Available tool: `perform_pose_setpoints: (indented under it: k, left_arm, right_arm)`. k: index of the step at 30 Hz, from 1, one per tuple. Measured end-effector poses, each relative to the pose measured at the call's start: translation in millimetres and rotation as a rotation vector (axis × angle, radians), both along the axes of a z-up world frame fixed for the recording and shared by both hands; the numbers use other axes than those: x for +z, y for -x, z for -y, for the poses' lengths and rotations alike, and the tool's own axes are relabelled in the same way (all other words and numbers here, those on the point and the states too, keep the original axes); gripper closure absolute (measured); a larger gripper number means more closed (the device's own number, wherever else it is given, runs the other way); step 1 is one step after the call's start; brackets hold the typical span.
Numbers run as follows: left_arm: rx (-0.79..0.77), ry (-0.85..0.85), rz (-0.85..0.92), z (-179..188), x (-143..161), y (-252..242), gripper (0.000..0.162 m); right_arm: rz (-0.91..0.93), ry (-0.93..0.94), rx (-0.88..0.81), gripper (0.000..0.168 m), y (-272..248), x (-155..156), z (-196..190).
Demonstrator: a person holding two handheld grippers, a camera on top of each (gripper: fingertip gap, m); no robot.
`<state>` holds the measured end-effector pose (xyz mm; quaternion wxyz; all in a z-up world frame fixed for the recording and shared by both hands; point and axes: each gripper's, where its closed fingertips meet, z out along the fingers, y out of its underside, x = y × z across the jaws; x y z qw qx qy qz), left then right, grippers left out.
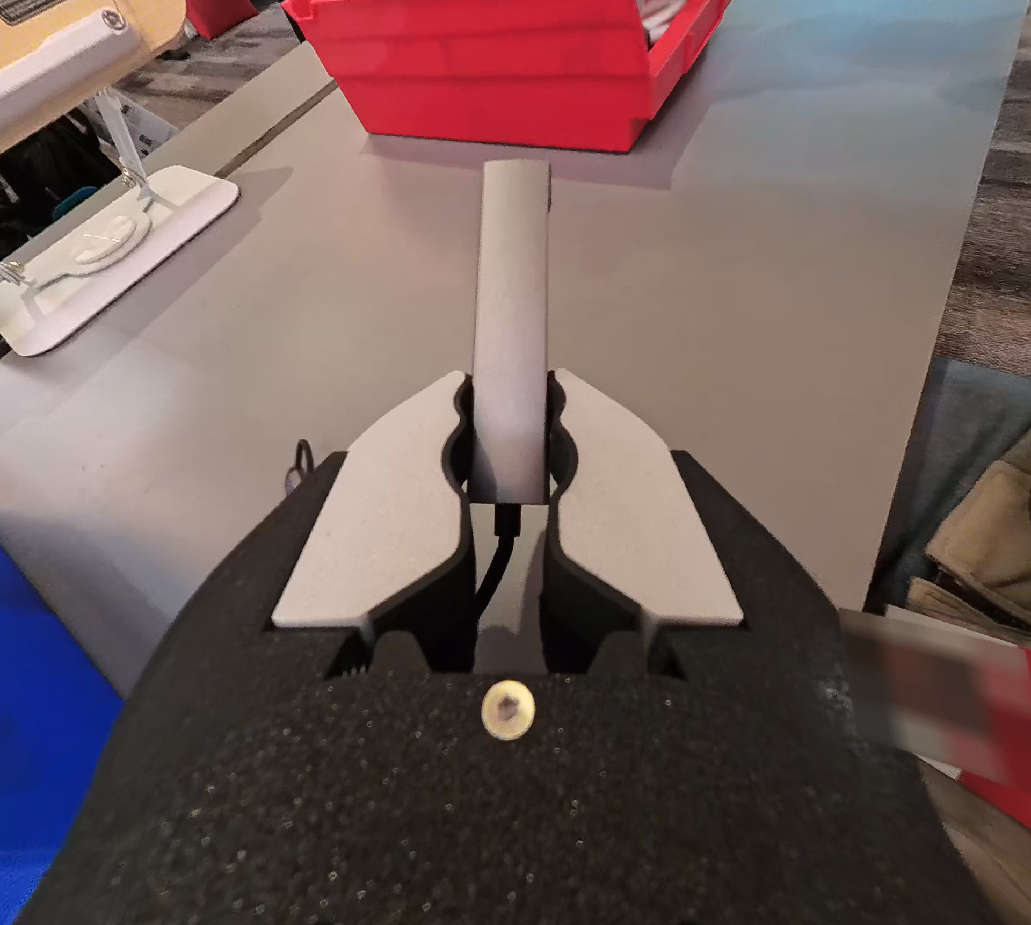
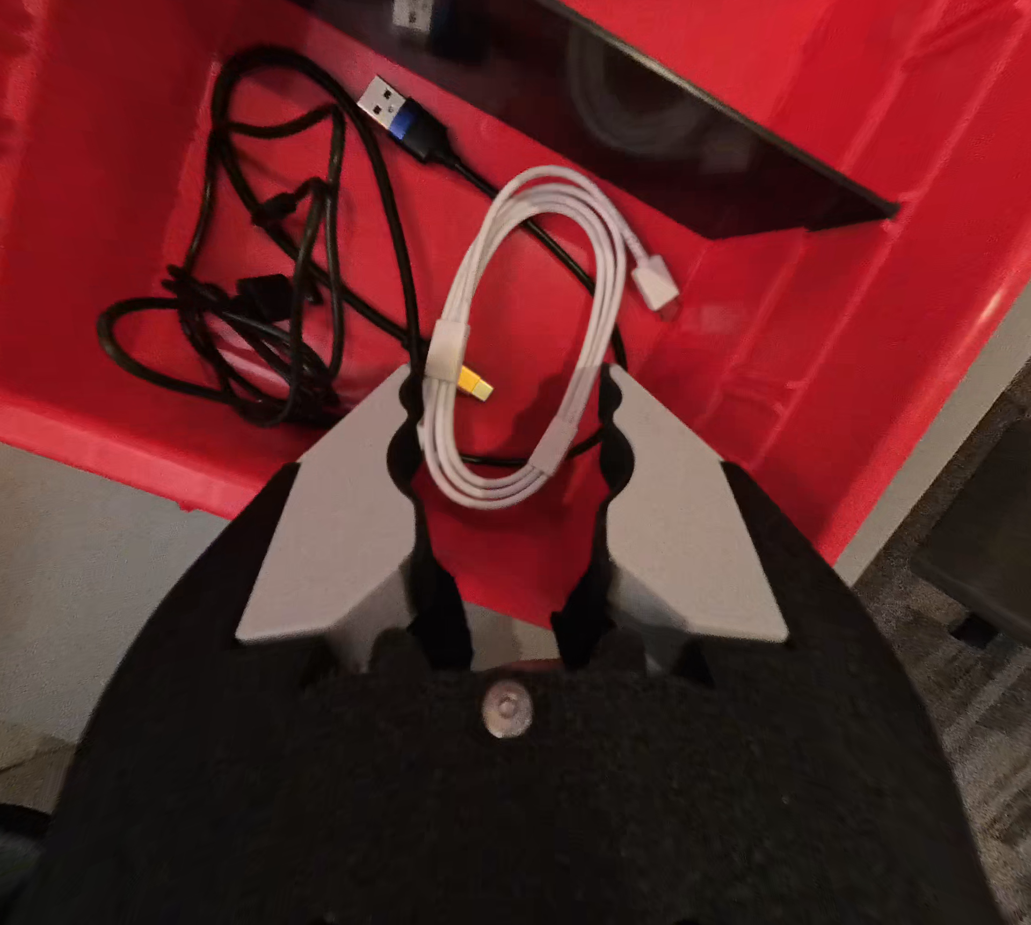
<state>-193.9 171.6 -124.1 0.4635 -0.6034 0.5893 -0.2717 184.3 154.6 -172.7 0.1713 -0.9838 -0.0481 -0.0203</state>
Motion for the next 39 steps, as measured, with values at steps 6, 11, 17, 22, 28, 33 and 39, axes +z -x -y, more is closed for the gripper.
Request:
perform_pose_setpoints:
  k: [6, 11, 17, 22, 28, 33, 39]
  left_arm:
    - [-0.012, -0.081, 0.071, -0.7, 13.3, 1.5, 0.139]
    - [-0.071, -0.286, 0.088, 3.0, 20.1, 2.1, 0.139]
    - [-0.087, -0.454, 0.085, 7.7, 24.6, 2.8, 0.139]
    - [-0.060, -0.573, 0.009, 4.8, 17.1, 3.1, 0.139]
    - [-0.050, -0.612, 0.028, 4.8, 21.3, 3.1, 0.139]
    - [-0.030, -0.573, 0.022, 0.4, 18.7, 2.9, 0.139]
    - [0.174, -0.645, 0.091, -23.0, 35.1, 14.3, 0.138]
  right_arm:
    - [0.033, -0.438, -0.078, 0.107, 39.6, 98.1, -4.4]
    - [-0.620, -0.600, 0.356, 0.111, 254.2, 138.2, 2.2]
    - [-0.874, -0.463, 0.517, 0.120, 354.5, 114.2, 3.7]
    - [-0.956, -0.411, 0.507, 0.162, 360.0, 104.9, 3.5]
    - [-0.962, -0.407, 0.499, 0.138, 354.7, 100.9, 4.2]
    - [-0.953, -0.426, 0.529, 0.161, 359.1, 102.7, 3.2]
    - [-0.729, -0.706, 0.357, 0.161, 263.1, 183.9, -15.2]
